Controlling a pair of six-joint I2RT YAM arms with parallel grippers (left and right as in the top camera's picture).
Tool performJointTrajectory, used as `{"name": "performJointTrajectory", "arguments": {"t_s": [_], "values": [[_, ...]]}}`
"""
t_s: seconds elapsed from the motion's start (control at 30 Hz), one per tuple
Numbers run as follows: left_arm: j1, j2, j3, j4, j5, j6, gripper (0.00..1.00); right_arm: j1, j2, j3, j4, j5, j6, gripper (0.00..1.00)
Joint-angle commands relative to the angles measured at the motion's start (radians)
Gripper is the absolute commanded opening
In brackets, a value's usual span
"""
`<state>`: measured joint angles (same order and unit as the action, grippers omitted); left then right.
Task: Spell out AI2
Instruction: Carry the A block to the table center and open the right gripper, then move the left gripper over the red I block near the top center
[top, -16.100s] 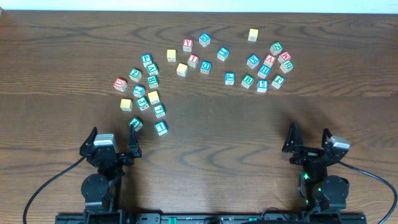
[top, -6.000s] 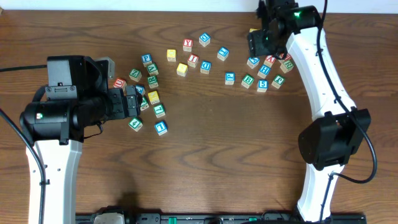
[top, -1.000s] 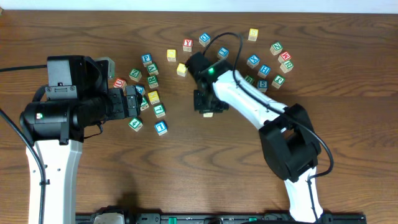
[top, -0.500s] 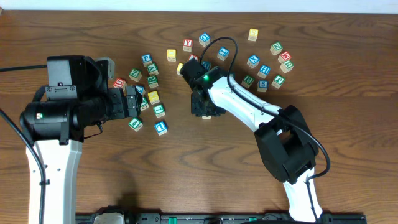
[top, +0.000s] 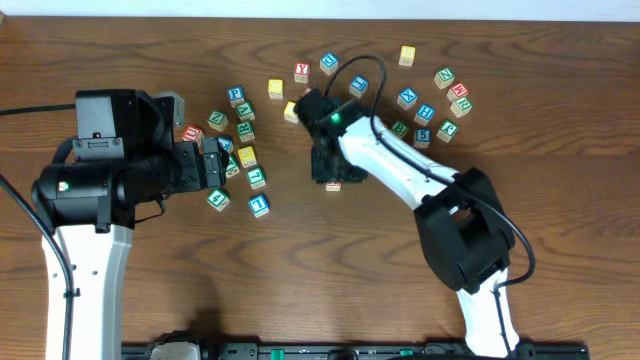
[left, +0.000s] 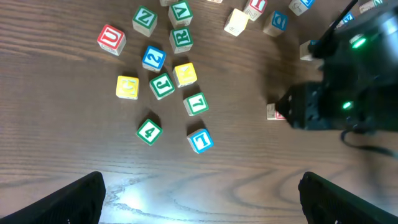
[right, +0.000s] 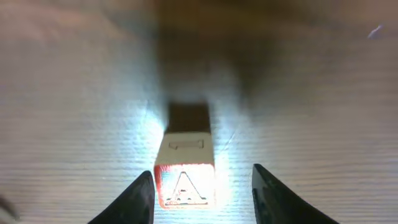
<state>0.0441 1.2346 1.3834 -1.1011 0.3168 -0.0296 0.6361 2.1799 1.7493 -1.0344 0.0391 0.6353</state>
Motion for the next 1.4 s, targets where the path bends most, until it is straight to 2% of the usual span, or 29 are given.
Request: {"name": "performJointTrajectory", "arguments": {"t_s": [0.0,0.33,0.67,0.9,1.13,1.27,1.37], "values": [[-0.002,0.0,0.014,-0.002,0.012,-0.01,0.98,-0.037,-0.08,0.065,-0.014,0.01,-0.06,0.48],[-0.002,0.001,0.014,0.012,0.013,-0.015,0.98,-0.135,-0.134,0.075,-0.03,0.002,-0.076,0.5],[-0.019,0.082,0.014,0.064,0.013,-0.091,0.98,-0.235,-0.139,0.076,-0.049,-0.024,-0.114,0.5],[-0.141,0.262,0.068,0.184,0.001,-0.138,1.0,-0.315,-0.172,0.076,-0.085,-0.023,-0.148,0.52],[-0.237,0.533,0.321,0.19,-0.148,-0.147,0.99,-0.389,-0.191,0.076,-0.125,-0.023,-0.173,0.53],[-0.285,0.663,0.448,0.206,-0.184,-0.062,0.99,-0.416,-0.191,0.076,-0.151,-0.023,-0.188,0.53],[-0.315,0.729,0.461,0.272,-0.212,0.026,0.99,-0.428,-0.19,0.076,-0.169,-0.019,-0.197,0.57]]}}
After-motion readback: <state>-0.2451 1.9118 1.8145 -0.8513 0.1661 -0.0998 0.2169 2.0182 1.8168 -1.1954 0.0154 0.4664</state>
